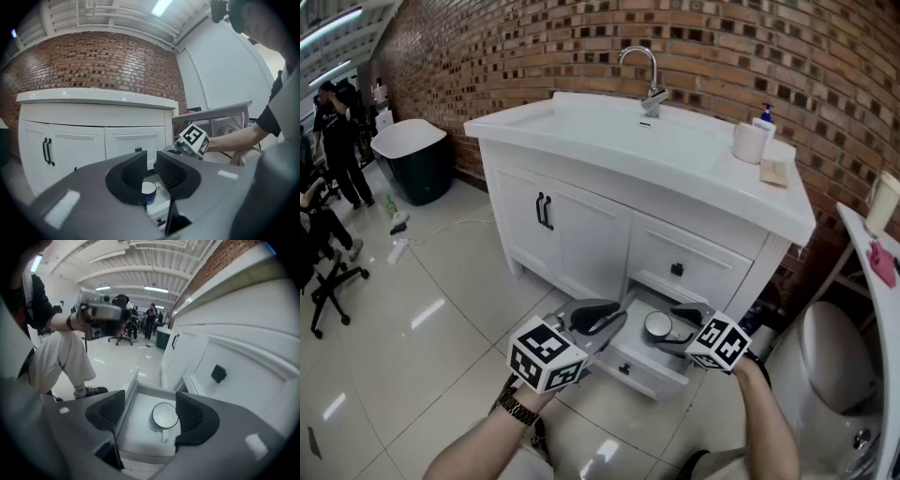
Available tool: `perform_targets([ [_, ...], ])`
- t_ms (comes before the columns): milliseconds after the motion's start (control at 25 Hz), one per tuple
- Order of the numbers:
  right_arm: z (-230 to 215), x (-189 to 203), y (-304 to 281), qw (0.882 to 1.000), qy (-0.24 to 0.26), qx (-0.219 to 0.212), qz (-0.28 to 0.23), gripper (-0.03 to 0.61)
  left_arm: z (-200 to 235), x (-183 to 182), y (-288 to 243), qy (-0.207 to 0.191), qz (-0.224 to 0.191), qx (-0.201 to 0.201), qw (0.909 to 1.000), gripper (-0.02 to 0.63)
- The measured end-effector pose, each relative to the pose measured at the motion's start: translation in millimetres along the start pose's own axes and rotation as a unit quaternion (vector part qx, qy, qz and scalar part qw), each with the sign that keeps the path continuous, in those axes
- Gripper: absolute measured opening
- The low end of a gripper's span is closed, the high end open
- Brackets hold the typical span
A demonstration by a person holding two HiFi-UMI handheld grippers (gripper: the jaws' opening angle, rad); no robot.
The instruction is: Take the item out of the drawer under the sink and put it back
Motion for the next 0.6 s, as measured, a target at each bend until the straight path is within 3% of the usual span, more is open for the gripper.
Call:
perform_targets([
  [160,-10,42,-42,0.992,0.035,-0.019,0.117,0.394,-7,2,-8,0.014,0.004,0.011,0.9998,0.083],
  [280,-11,67,-46,0.987,0.012,-0.046,0.156,0.463,-21,-6,-17,0.02,-0.001,0.026,0.9995,0.083],
  [400,-18,91,-37,0.979,-0.026,-0.04,0.2,0.463,-33,-6,-30,0.027,-0.01,0.045,0.9986,0.082],
  [480,-21,98,-63,0.976,-0.033,-0.05,0.211,0.463,-22,-5,-25,0.024,-0.012,0.038,0.9989,0.082],
  [600,-28,99,-88,0.974,-0.01,-0.04,0.222,0.391,-10,4,-22,0.02,-0.007,0.037,0.9991,0.082],
])
Point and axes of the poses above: the fingertips, and each gripper's own axes: y backward along the fingers, z to its left, x out of its underside, the point moved 3 cm from there along y, backward along the fingers, and after that the axes turned 9 degrees about y, right-handed, at the moved point
